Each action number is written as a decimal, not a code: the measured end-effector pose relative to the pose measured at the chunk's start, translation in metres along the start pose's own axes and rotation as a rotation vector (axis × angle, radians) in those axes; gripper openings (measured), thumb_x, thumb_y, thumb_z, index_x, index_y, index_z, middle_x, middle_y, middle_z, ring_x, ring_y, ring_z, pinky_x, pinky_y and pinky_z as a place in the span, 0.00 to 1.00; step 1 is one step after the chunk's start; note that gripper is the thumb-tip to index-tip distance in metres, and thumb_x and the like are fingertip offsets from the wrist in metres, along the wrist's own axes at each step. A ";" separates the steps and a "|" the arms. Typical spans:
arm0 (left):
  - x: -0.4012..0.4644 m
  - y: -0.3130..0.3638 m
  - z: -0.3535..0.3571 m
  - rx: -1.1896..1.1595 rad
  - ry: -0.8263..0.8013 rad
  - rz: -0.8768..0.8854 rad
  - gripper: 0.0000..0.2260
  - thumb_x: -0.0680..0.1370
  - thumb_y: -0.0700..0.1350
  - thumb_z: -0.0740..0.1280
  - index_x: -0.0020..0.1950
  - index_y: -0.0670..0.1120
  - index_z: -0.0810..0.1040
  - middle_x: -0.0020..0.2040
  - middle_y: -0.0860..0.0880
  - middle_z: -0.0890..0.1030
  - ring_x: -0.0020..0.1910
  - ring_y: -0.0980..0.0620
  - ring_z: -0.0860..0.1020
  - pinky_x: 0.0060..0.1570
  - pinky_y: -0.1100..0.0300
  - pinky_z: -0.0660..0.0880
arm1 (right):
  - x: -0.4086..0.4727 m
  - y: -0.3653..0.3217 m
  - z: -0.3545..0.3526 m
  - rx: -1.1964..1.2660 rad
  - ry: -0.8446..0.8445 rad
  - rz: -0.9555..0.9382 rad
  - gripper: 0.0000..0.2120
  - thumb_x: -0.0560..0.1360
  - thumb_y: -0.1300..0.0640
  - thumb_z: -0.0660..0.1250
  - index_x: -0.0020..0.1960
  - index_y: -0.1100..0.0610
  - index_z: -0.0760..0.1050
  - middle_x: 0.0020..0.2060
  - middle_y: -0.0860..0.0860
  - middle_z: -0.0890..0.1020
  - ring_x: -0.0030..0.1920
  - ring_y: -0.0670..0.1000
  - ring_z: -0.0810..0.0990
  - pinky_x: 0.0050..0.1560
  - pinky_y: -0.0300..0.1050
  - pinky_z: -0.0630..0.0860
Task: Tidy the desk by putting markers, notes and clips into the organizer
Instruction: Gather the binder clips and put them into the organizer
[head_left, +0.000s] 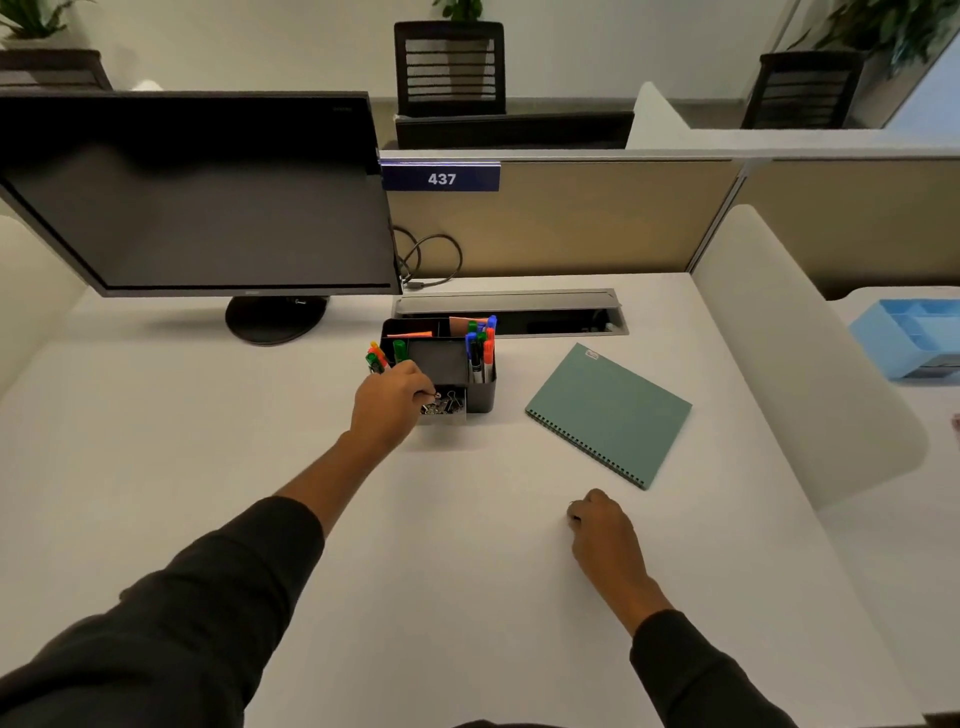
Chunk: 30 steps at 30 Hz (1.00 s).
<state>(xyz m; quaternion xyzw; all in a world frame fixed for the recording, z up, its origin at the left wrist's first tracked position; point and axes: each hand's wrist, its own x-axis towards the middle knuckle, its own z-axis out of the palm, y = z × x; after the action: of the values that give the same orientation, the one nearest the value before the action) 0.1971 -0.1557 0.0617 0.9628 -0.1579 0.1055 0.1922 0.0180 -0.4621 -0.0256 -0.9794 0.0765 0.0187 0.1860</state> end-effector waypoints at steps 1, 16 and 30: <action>0.000 -0.001 0.003 0.018 -0.012 0.022 0.03 0.77 0.43 0.74 0.46 0.49 0.88 0.46 0.52 0.83 0.38 0.49 0.80 0.36 0.55 0.75 | 0.000 0.000 0.000 0.004 0.006 0.003 0.11 0.71 0.74 0.69 0.37 0.59 0.79 0.34 0.50 0.72 0.32 0.50 0.72 0.29 0.44 0.73; -0.027 -0.007 0.007 -0.079 0.200 -0.007 0.02 0.78 0.43 0.74 0.50 0.47 0.86 0.45 0.52 0.84 0.36 0.52 0.79 0.34 0.53 0.73 | 0.004 -0.016 -0.014 0.095 0.064 0.003 0.09 0.73 0.67 0.71 0.51 0.57 0.82 0.44 0.50 0.81 0.44 0.53 0.80 0.41 0.43 0.77; -0.158 0.030 0.044 -0.445 0.002 -0.603 0.03 0.80 0.48 0.71 0.51 0.56 0.84 0.48 0.63 0.83 0.36 0.61 0.80 0.39 0.67 0.74 | 0.108 -0.158 -0.045 0.271 0.113 -0.389 0.10 0.78 0.63 0.70 0.58 0.59 0.82 0.53 0.55 0.84 0.53 0.54 0.82 0.56 0.48 0.81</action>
<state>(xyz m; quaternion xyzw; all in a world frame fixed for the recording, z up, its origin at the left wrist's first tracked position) 0.0466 -0.1584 -0.0094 0.9006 0.1140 0.0084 0.4194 0.1496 -0.3485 0.0659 -0.9413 -0.1016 -0.0827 0.3110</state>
